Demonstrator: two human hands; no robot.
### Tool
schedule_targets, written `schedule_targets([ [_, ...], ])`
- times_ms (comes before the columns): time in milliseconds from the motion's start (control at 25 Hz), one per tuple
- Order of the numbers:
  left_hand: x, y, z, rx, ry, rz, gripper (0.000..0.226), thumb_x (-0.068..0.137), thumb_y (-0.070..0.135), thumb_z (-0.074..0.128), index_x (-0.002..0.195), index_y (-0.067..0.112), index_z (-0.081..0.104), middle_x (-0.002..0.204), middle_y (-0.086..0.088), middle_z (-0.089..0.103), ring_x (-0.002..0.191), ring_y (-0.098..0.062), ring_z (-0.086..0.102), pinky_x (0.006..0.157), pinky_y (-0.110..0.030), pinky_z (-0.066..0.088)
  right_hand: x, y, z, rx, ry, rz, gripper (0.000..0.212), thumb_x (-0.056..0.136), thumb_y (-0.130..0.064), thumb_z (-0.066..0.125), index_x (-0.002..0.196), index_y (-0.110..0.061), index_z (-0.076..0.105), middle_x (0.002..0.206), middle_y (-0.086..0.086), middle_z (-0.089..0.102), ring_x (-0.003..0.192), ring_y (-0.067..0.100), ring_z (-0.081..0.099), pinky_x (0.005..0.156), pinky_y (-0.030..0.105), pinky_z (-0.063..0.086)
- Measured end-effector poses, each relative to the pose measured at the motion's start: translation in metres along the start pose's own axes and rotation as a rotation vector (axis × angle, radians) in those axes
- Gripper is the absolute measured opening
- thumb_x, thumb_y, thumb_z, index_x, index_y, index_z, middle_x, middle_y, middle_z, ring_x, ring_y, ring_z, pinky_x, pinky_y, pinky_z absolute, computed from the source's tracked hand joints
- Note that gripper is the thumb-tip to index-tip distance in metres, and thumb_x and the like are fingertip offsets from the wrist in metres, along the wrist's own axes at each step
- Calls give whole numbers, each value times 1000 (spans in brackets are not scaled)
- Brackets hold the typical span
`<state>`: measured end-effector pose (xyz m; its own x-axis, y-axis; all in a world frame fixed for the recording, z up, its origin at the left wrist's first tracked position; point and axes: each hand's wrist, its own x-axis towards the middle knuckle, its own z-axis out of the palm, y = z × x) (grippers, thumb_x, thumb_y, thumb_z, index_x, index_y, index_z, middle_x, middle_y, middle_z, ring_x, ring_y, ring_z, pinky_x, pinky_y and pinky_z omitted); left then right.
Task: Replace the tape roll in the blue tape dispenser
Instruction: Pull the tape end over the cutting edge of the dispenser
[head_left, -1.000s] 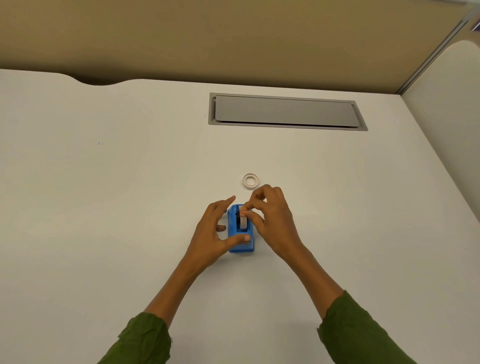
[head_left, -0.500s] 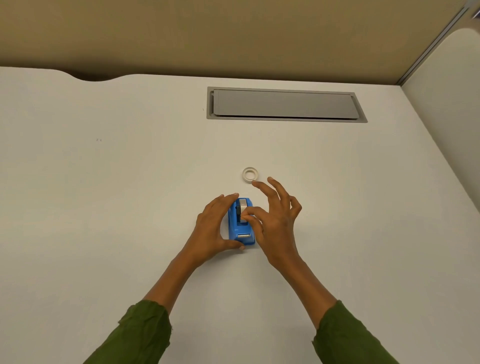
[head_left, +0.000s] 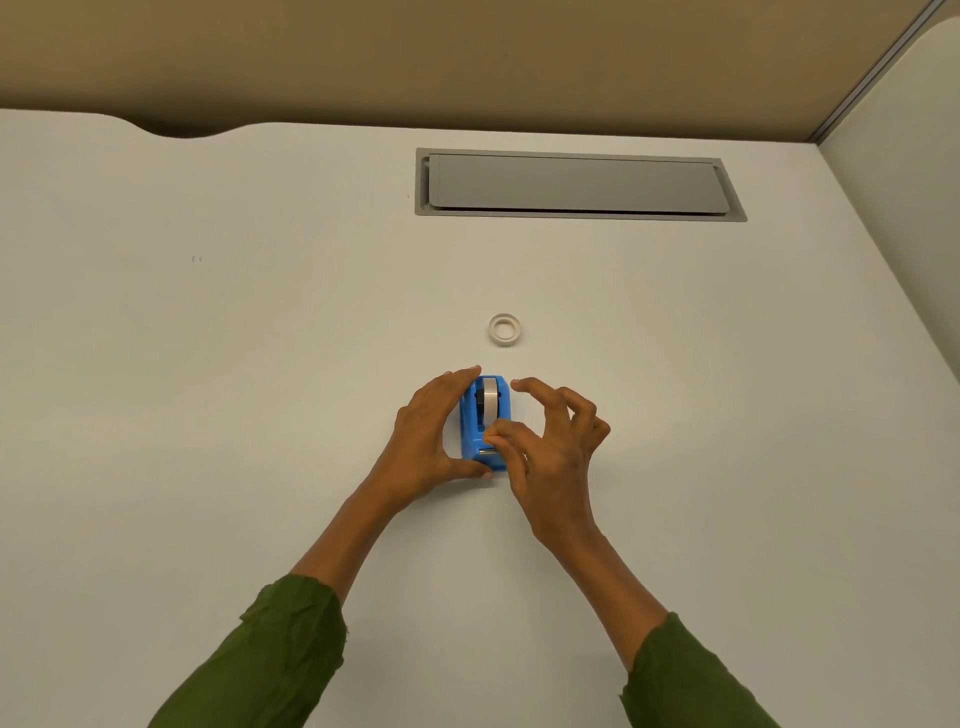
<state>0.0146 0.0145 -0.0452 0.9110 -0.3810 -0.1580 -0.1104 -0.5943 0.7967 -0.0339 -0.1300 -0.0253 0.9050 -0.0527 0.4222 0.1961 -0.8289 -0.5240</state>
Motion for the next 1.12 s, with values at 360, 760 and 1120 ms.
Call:
schedule_targets([
  [360, 0, 1, -1, 19, -10, 0, 99, 61, 39, 80, 140, 28, 21, 150, 3, 30, 136, -16, 29, 108, -32, 23, -16, 3, 3, 57, 65, 50, 19, 84, -32, 58, 82, -20, 72, 109, -4, 45, 100, 21, 40, 68, 44, 38],
  [760, -1, 2, -3, 10, -19, 11, 97, 63, 36, 79, 139, 31, 19, 150, 3, 29, 135, -13, 28, 106, -27, 18, -36, 4, 8, 41, 44, 50, 26, 84, -36, 57, 90, -15, 72, 104, -2, 46, 93, 18, 41, 73, 27, 28],
  [1120, 0, 3, -3, 30, -21, 18, 99, 61, 42, 79, 136, 38, 16, 149, 6, 29, 133, -10, 28, 104, -25, 18, -17, 17, -7, 182, -141, 187, 35, 78, -38, 56, 102, -15, 66, 93, 10, 59, 91, 12, 46, 72, 29, 38],
])
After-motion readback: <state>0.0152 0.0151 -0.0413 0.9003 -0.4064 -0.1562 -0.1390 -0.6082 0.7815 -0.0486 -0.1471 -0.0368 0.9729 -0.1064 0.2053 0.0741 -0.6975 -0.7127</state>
